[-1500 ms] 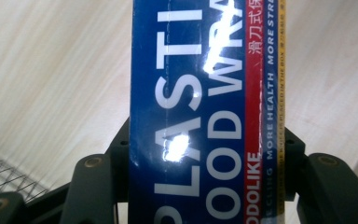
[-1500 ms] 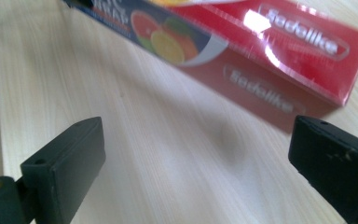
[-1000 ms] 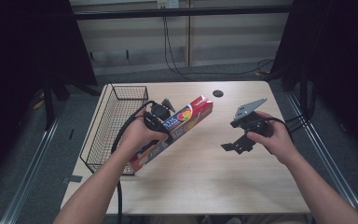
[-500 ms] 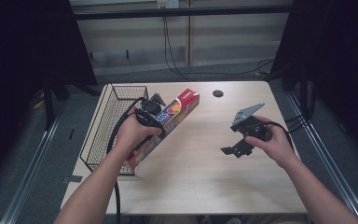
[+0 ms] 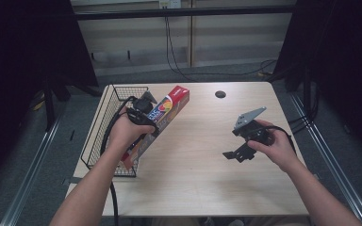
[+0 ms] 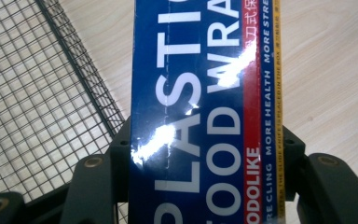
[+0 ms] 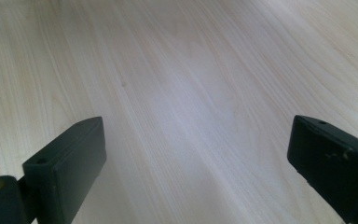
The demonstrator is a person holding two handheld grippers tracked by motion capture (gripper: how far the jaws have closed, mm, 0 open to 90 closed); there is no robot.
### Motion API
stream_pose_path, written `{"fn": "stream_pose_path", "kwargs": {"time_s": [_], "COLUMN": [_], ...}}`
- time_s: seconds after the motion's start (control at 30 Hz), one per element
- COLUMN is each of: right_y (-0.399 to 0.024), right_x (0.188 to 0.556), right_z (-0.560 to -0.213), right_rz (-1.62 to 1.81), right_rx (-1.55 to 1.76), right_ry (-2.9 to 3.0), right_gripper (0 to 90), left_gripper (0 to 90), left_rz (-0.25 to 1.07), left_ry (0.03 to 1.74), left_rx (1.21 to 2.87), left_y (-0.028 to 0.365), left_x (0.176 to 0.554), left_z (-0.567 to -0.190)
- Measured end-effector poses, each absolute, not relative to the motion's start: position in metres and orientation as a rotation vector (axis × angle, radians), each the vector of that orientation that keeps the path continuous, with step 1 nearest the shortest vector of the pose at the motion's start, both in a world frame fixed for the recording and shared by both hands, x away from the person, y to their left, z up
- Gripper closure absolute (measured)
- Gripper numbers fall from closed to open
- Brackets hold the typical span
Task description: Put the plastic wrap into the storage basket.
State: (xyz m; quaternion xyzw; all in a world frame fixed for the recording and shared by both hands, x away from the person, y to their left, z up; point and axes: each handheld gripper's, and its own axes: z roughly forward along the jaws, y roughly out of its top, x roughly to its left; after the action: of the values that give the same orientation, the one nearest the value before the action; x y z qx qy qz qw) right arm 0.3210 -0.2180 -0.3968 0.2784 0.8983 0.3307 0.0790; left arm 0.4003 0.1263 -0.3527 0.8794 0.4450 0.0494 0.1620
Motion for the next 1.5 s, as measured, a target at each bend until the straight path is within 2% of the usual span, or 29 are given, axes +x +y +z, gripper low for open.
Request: {"fn": "stream_pose_path", "kwargs": {"time_s": [1.5], "right_y": [-0.214], "right_x": [0.310], "right_z": [-0.413], "right_rz": [0.978], "right_rx": [0.853], "right_ry": [2.676], "right_gripper": [5.3], "left_gripper": [43.5], "left_rz": [0.204], "left_ry": [1.583], "left_rx": [2.347], "left_y": [0.180], "left_x": [0.406], "left_z": [-0.352]}}
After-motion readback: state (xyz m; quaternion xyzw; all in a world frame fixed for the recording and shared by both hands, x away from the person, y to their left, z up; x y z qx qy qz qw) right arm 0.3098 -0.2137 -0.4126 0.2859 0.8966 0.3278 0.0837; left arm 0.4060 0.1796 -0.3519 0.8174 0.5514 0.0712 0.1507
